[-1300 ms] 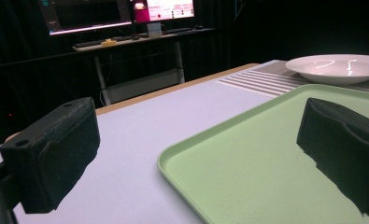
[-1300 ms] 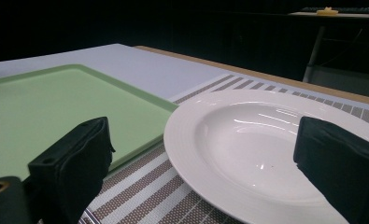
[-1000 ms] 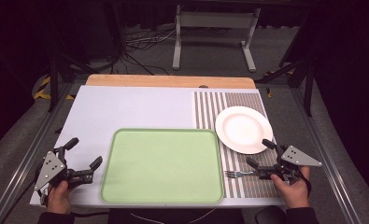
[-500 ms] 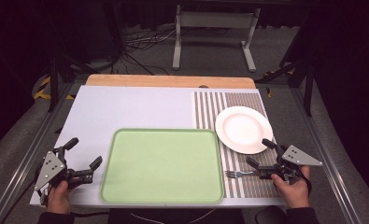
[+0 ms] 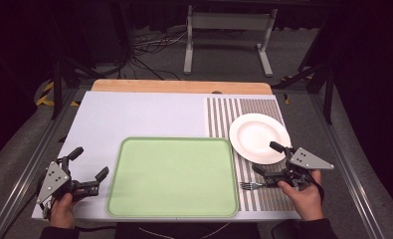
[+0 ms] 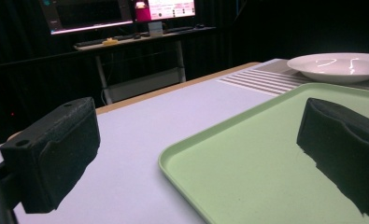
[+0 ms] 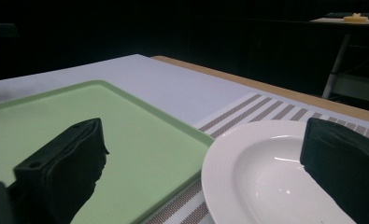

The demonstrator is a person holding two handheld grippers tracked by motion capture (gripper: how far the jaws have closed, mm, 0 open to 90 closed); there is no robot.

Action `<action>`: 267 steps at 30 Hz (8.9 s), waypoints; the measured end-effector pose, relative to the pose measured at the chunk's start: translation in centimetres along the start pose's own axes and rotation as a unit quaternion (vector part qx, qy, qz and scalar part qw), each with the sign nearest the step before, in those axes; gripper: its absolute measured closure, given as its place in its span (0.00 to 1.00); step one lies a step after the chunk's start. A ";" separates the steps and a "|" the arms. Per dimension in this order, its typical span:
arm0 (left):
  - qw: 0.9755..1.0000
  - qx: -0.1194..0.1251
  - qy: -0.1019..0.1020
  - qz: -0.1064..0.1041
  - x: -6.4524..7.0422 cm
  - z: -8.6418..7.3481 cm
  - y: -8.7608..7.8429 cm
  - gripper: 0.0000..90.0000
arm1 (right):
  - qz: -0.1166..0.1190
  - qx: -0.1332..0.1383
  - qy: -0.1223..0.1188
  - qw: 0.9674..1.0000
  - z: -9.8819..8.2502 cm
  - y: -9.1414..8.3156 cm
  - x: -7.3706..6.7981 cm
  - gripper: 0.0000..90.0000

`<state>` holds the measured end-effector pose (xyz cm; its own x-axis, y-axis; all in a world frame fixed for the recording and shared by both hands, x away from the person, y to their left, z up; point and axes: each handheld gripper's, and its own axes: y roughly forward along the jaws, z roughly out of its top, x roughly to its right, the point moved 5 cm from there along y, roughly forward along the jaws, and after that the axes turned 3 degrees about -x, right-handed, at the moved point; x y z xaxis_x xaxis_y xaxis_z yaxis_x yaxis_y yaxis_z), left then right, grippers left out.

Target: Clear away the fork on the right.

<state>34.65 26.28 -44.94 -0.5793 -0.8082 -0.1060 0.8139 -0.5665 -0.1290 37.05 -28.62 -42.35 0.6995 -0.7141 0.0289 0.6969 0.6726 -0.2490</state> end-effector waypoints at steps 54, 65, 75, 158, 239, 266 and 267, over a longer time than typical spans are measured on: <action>1.000 -0.001 0.001 0.000 0.0 0.0 0.0 0.00 | 0.121 -0.425 -0.236 0.866 1.8 0.7 -0.8 0.09; 1.000 -0.001 0.001 0.000 0.0 0.0 0.0 0.00 | 0.137 -0.466 -0.245 0.839 1.1 0.6 -0.4 0.09; 1.000 -0.001 0.002 0.001 0.0 0.0 0.0 0.00 | 0.174 -0.480 -0.260 0.820 0.0 0.7 -0.5 0.21; 1.000 -0.001 0.000 0.001 0.0 0.0 0.0 0.00 | 0.199 -0.531 -0.354 0.744 4.4 3.4 -2.7 0.87; 1.000 0.002 0.002 -0.002 -0.1 0.1 -0.1 0.00 | 0.018 -0.508 0.063 0.859 6.9 13.1 -11.2 0.87; 1.000 0.003 0.002 0.000 -0.2 0.1 -0.2 0.00 | -0.016 -0.561 0.103 0.821 1.6 14.8 -10.5 0.86; 1.000 0.003 0.002 0.000 -0.2 0.1 -0.2 0.00 | -0.017 -0.561 0.104 0.821 1.5 14.9 -10.5 0.86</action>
<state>34.67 26.55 -44.84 -0.5796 -0.8075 -0.1094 0.8140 -0.5676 -0.1234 40.29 -10.84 -44.91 0.5592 -0.8250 -0.0819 0.0488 0.1313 -0.9901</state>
